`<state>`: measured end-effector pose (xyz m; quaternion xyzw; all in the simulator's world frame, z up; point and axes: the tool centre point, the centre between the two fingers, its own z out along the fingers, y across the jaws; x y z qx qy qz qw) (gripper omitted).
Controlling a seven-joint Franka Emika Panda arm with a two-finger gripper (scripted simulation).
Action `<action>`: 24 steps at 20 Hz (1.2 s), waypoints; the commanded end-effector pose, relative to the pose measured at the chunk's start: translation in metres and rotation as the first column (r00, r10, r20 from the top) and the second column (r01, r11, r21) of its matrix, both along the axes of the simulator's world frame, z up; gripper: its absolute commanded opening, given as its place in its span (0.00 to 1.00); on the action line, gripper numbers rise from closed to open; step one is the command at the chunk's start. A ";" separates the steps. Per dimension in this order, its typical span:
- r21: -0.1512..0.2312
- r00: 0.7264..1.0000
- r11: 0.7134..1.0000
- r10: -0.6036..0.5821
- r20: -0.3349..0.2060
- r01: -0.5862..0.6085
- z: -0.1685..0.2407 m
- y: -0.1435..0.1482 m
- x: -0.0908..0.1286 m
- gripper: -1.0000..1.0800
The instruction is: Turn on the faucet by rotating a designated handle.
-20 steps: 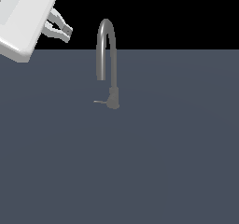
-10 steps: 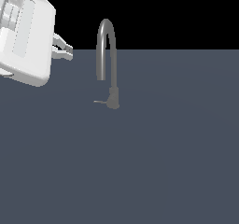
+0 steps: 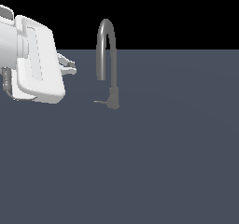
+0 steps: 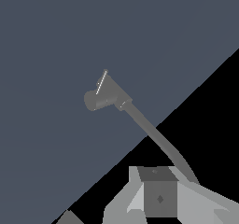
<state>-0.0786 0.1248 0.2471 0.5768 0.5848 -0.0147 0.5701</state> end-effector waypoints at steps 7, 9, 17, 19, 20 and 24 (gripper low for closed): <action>-0.133 0.991 0.982 0.132 -0.011 -0.132 -0.032 0.000 0.011 0.00; -0.164 0.987 0.973 0.162 -0.017 -0.163 -0.039 0.000 0.013 0.00; -0.285 0.959 0.917 0.278 -0.048 -0.280 -0.069 -0.004 0.023 0.00; -0.314 0.950 0.898 0.306 -0.058 -0.308 -0.077 -0.006 0.026 0.00; -0.329 0.945 0.888 0.319 -0.064 -0.322 -0.080 -0.006 0.027 0.00; -0.384 0.924 0.843 0.371 -0.088 -0.375 -0.095 -0.010 0.033 0.00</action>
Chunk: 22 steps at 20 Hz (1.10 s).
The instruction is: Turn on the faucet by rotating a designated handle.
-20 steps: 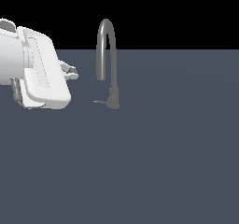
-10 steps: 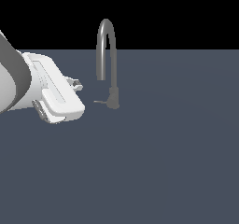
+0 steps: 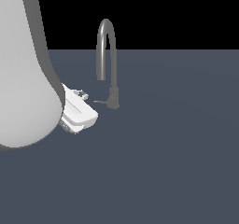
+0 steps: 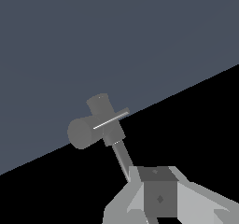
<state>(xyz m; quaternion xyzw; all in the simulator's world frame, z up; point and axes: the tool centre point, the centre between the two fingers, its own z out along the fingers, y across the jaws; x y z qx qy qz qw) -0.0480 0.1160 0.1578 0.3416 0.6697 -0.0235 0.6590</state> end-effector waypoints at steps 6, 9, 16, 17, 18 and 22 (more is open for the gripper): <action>-0.122 0.994 0.986 0.113 -0.010 -0.113 -0.026 -0.008 0.011 0.00; -0.170 0.988 0.973 0.156 -0.018 -0.157 -0.036 -0.013 0.015 0.00; -0.279 0.967 0.926 0.252 -0.044 -0.254 -0.059 -0.024 0.027 0.00; -0.293 0.963 0.918 0.265 -0.049 -0.267 -0.062 -0.026 0.028 0.00; -0.307 0.959 0.910 0.277 -0.053 -0.280 -0.064 -0.027 0.030 0.00; -0.356 0.945 0.877 0.318 -0.071 -0.322 -0.074 -0.034 0.037 0.00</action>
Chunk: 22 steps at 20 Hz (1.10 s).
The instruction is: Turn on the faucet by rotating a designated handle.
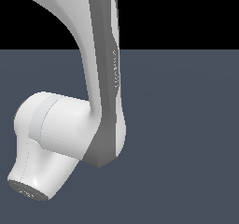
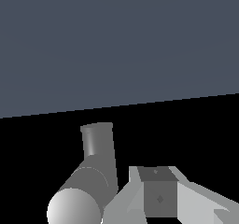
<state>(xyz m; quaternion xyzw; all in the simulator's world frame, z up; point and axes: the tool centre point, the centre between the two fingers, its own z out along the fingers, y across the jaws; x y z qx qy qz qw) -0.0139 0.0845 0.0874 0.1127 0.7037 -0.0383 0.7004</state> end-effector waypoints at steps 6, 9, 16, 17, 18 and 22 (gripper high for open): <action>-0.080 0.998 0.994 0.070 -0.004 -0.070 -0.013 -0.009 0.010 0.00; -0.099 0.996 0.991 0.086 -0.006 -0.086 -0.016 -0.011 0.013 0.00; -0.113 0.995 0.989 0.098 -0.008 -0.098 -0.018 -0.013 0.016 0.00; -0.111 0.995 0.989 0.096 -0.008 -0.096 -0.018 -0.013 0.016 0.00; -0.109 0.995 0.989 0.095 -0.007 -0.095 -0.017 -0.013 0.015 0.00; -0.108 0.996 0.990 0.093 -0.007 -0.093 -0.017 -0.012 0.015 0.00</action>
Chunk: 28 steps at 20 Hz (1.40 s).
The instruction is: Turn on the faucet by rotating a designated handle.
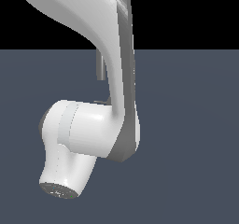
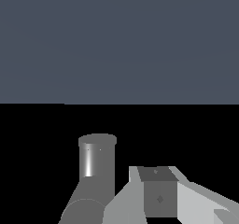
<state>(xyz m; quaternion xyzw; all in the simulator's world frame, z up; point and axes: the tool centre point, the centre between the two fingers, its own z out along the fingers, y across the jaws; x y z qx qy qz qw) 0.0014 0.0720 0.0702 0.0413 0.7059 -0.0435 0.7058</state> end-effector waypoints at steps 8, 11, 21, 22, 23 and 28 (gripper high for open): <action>0.001 1.000 1.000 0.000 0.000 0.000 0.023 0.008 0.001 0.00; 0.001 1.000 1.000 0.000 0.000 0.000 0.034 0.012 0.001 0.00; 0.000 1.000 1.000 -0.004 -0.007 0.004 0.054 0.002 0.000 0.00; 0.000 1.000 1.000 -0.004 -0.006 0.004 0.058 0.001 0.000 0.00; 0.000 1.000 1.000 -0.003 -0.005 0.003 0.062 0.000 0.000 0.00; 0.000 1.000 1.000 -0.001 -0.001 0.001 0.081 -0.005 -0.001 0.00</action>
